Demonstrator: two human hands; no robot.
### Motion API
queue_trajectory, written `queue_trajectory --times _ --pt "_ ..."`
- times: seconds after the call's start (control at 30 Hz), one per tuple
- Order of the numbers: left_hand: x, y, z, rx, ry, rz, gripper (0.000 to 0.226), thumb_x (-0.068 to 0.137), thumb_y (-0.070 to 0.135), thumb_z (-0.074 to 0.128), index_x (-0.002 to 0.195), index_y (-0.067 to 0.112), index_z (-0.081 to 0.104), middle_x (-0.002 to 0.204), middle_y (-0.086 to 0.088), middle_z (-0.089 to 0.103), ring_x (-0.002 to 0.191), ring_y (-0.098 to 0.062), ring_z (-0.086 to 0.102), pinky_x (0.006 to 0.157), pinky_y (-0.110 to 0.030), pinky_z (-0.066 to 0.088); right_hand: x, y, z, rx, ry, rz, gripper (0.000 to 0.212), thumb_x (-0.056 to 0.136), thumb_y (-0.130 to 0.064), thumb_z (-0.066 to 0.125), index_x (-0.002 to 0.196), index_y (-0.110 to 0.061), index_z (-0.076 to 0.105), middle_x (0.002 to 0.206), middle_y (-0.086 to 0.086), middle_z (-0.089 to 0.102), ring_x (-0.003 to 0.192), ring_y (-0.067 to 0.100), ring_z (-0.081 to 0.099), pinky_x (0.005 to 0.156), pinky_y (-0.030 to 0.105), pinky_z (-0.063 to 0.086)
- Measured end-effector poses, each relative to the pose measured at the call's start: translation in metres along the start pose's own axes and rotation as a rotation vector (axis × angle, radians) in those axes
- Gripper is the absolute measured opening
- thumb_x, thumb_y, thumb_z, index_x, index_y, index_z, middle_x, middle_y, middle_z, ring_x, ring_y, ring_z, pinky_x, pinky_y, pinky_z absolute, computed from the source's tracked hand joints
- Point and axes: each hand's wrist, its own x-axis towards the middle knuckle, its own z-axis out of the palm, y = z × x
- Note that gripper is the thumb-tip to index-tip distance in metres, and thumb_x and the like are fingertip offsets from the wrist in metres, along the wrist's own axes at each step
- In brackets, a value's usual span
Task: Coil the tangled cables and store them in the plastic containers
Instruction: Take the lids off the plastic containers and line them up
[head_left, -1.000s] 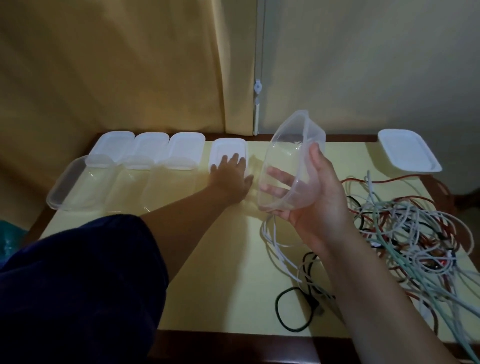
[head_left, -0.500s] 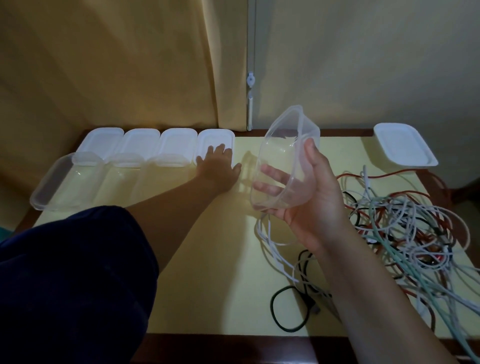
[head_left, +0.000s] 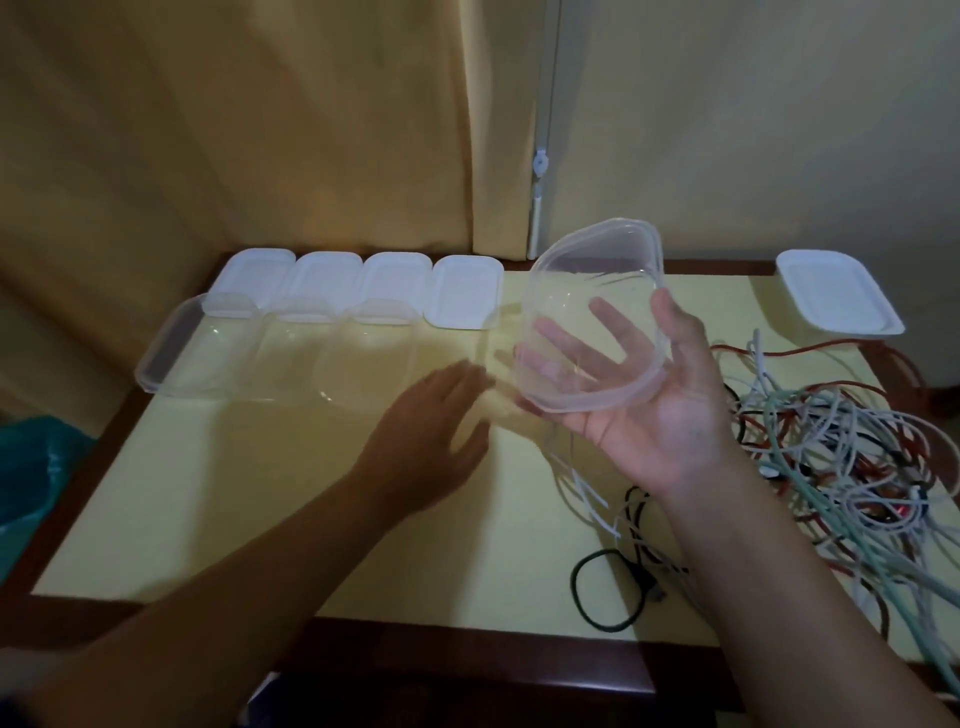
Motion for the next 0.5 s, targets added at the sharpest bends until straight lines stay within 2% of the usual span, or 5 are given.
queue_trajectory --times 0.07,0.13,0.27,0.4,0.5 --pt "-0.050 -0.009 -0.010 0.066 -0.059 -0.025 0.045 0.095 0.034 0.055 0.134 0.014 0.061 0.141 -0.006 0.059 0.134 -0.027 0.053 0.110 -0.045 0.045 -0.001 0.010 0.007 -0.100 0.052 0.005 0.079 0.065 -0.034 0.091 0.132 -0.018 0.052 0.141 0.027 0.062 0.123 0.049 0.064 0.092 0.072 0.053" --pt "-0.089 -0.028 -0.019 0.163 -0.216 -0.199 0.060 0.096 0.051 0.041 0.147 0.023 0.049 0.158 -0.003 0.045 0.147 -0.026 0.039 0.116 -0.053 0.036 0.000 0.021 0.017 -0.297 0.217 0.000 0.058 0.082 -0.033 0.071 0.132 -0.008 0.060 0.135 0.018 0.069 0.118 0.036 0.070 0.091 0.062 0.056" --pt "-0.129 -0.059 -0.026 0.284 -0.423 -0.536 0.086 0.085 0.082 0.007 0.161 0.044 -0.004 0.170 0.006 -0.013 0.158 -0.020 -0.008 0.125 -0.055 -0.002 0.012 0.043 0.032 -0.890 0.476 -0.018 0.029 0.099 -0.040 0.057 0.113 -0.019 0.071 0.115 0.005 0.074 0.082 0.020 0.068 0.066 0.033 0.054" --pt "-0.128 -0.059 -0.027 0.269 -0.404 -0.576 0.090 0.080 0.086 0.004 0.160 0.046 -0.007 0.171 0.006 -0.012 0.158 -0.019 -0.011 0.124 -0.056 -0.006 0.031 0.053 0.030 -1.213 0.517 -0.092 0.046 0.102 -0.037 0.052 0.145 -0.020 0.048 0.110 0.002 0.069 0.085 0.022 0.072 0.063 0.038 0.062" --pt "-0.128 -0.059 -0.028 0.256 -0.377 -0.572 0.092 0.079 0.086 0.005 0.161 0.044 -0.001 0.172 0.004 -0.009 0.158 -0.020 -0.008 0.124 -0.058 -0.005 0.051 0.055 0.034 -1.327 0.555 -0.044 0.049 0.103 -0.034 0.049 0.146 -0.012 0.047 0.125 0.006 0.058 0.095 0.029 0.068 0.070 0.047 0.066"
